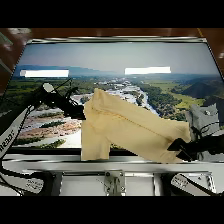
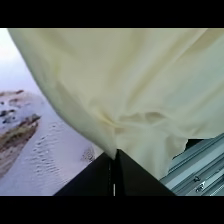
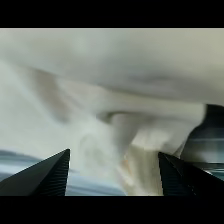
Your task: Fold the shirts.
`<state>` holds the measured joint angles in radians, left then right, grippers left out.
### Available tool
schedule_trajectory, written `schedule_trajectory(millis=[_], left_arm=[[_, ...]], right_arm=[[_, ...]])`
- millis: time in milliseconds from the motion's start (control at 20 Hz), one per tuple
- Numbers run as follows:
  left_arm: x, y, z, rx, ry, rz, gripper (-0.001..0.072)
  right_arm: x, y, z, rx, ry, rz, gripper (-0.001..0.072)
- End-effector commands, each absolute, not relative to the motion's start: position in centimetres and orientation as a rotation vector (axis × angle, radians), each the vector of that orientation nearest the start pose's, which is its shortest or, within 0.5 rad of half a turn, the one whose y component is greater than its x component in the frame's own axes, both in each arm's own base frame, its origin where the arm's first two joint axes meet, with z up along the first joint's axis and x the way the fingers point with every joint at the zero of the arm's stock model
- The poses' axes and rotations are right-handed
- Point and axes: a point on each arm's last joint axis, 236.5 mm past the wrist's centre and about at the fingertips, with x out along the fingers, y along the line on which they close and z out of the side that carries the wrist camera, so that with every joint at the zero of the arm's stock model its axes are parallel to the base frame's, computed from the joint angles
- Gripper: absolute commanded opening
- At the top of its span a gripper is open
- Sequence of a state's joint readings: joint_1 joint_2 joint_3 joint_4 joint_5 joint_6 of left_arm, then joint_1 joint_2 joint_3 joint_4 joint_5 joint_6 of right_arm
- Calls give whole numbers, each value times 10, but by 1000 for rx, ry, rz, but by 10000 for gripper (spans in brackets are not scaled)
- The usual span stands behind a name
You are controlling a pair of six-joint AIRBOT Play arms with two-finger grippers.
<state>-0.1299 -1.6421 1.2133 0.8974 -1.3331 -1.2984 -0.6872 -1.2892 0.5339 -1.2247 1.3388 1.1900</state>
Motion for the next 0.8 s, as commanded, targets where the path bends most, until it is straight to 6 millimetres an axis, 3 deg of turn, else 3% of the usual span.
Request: schedule_trajectory(millis=[0, 50, 100, 150, 300, 450, 500, 600, 700, 750], left_arm=[[343, -189, -59, -403, 1625, -661, 44], [343, -188, -59, -405, 1623, -659, 44], [345, -187, -59, -406, 1620, -655, 44], [347, -185, -59, -406, 1611, -649, 43], [369, -178, -44, -395, 1499, -625, 42], [403, -169, 14, -363, 1308, -609, 41], [413, -166, 44, -321, 1224, -612, 41], [432, -158, 125, -226, 1004, -602, 41], [439, -154, 236, -170, 706, -592, 42], [432, -151, 298, -146, 547, -586, 42]], right_arm=[[174, -18, -148, 708, 1737, 89, 534], [179, -16, -147, 674, 1731, 104, 303], [187, -14, -142, 648, 1715, 118, 123], [196, -14, -135, 625, 1693, 131, 61], [243, -21, -90, 558, 1532, 159, 61], [308, -30, -2, 505, 1227, 175, 60], [327, -31, 35, 485, 1112, 184, 60], [357, -23, 128, 463, 863, 228, 60], [366, -7, 222, 443, 636, 291, 60], [364, 1, 265, 423, 536, 315, 60]])
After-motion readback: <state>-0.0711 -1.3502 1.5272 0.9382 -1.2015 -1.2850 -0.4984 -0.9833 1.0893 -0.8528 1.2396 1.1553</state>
